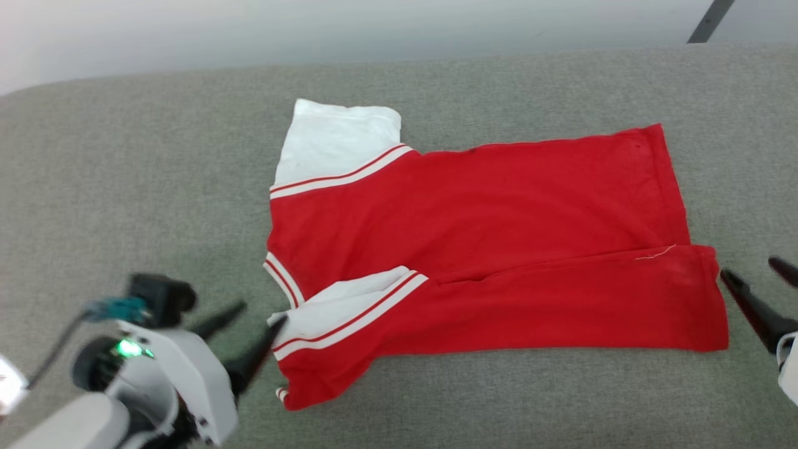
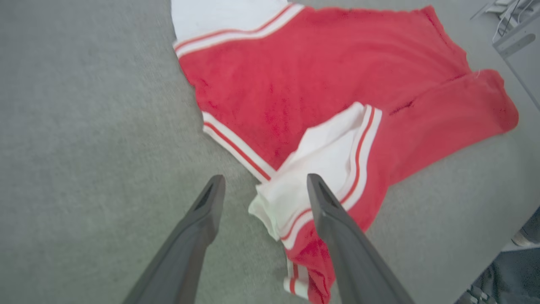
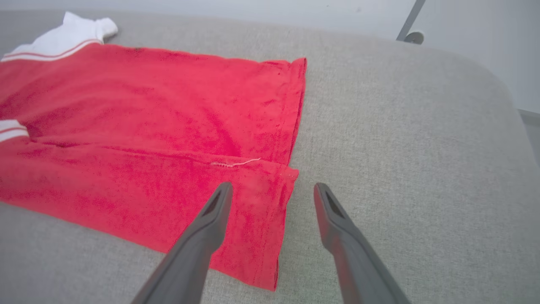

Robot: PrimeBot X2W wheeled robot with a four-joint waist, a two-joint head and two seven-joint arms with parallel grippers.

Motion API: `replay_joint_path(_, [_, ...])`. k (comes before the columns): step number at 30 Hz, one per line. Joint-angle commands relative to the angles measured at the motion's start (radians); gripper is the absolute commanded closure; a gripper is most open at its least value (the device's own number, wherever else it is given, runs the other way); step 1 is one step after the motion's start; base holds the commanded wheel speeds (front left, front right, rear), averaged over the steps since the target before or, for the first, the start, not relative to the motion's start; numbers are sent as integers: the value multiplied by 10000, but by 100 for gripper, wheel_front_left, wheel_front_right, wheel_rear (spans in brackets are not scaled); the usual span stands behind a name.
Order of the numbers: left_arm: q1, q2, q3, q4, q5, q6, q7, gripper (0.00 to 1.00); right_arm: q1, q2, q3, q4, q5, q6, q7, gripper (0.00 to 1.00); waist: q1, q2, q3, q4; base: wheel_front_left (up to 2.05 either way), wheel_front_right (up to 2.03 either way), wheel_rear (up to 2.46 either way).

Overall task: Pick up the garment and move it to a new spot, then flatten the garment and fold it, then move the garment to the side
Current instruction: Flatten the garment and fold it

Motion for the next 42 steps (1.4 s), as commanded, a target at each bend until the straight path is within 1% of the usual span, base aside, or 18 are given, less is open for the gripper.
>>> replay_joint_path(1, [56,65,311,-116,90,207,-421,0,-129,305,-233,-60,-289,-11,-408,0,0,0,-18,-107,0,0,0])
replay_joint_path(4, [-211,135,726,-5,490,519,-1120,0,-476,876,-420,-94,-859,-9,-1359,0,0,0,80,-249,0,0,0])
replay_joint_path(8, [-1055,-451,1265,762,678,616,-1983,0,-1006,1729,-513,78,-1430,-11,-2757,0,0,0,311,-468,0,0,0])
replay_joint_path(11, [-2215,-942,1496,1814,954,490,-2360,0,-1592,2264,-475,244,-1712,-11,-3710,0,0,0,551,-691,0,0,0])
replay_joint_path(15, [-4104,-1658,1634,3528,1246,234,-2495,0,-2295,2731,-313,311,-1908,-11,-4730,0,0,0,1062,-1159,0,0,0])
replay_joint_path(17, [-5020,-1725,1514,4521,1608,62,-2405,0,-2546,2909,-150,341,-1997,-11,-5123,0,0,0,1336,-1469,0,0,0])
replay_joint_path(19, [-5849,-1773,1216,5439,2042,-231,-2193,0,-2670,3023,49,373,-2004,-9,-5404,0,0,0,1578,-1794,0,0,0])
replay_joint_path(23, [-7242,-1482,428,7202,2932,-1092,-1421,0,-2556,3056,541,495,-2055,-11,-5609,0,0,0,1896,-2423,0,0,0])
replay_joint_path(25, [-7647,-1586,291,8055,2728,-1560,-658,0,-2423,3027,705,566,-2058,-11,-5641,0,0,0,1974,-2673,0,0,0])
replay_joint_path(27, [-8030,-1483,147,8786,2591,-1892,282,0,-2390,3011,879,581,-2000,-11,-5704,0,0,0,2040,-2917,0,0,0])
replay_joint_path(28, [-8164,-1419,79,9132,2515,-2011,832,0,-2363,3023,955,589,-1959,-11,-5703,0,0,0,2076,-3034,0,0,0])
replay_joint_path(29, [-8164,-1419,79,9132,2515,-2011,832,0,-2363,3023,955,589,-1959,-11,-5703,0,0,0,2076,-3034,0,0,0])
replay_joint_path(35, [-8587,-1568,-12,10215,1428,-2573,3598,0,-2373,2875,1401,630,-1714,-9,-5767,0,0,0,2256,-3439,0,0,0])
replay_joint_path(37, [-8558,-1734,-42,10375,1162,-2639,4139,0,-2411,2748,1520,607,-1636,-9,-5731,0,0,0,2319,-3417,0,0,0])
replay_joint_path(39, [-8564,-1808,-271,10369,1204,-2695,4476,0,-2538,2544,1543,617,-1601,-11,-5672,0,0,0,2392,-3347,0,0,0])
replay_joint_path(40, [-8587,-1845,-351,10351,1234,-2692,4515,43,-2620,2470,1578,600,-1588,-11,-5654,0,0,0,2426,-3303,0,0,0])
replay_joint_path(41, [-8597,-1909,-385,10358,1171,-2712,4588,73,-2720,2412,1632,580,-1549,-9,-5598,0,0,0,2453,-3254,0,0,0])
replay_joint_path(42, [-8598,-1972,-406,10355,1068,-2732,4662,100,-2837,2339,1701,559,-1506,-9,-5537,0,0,0,2478,-3203,0,0,0])
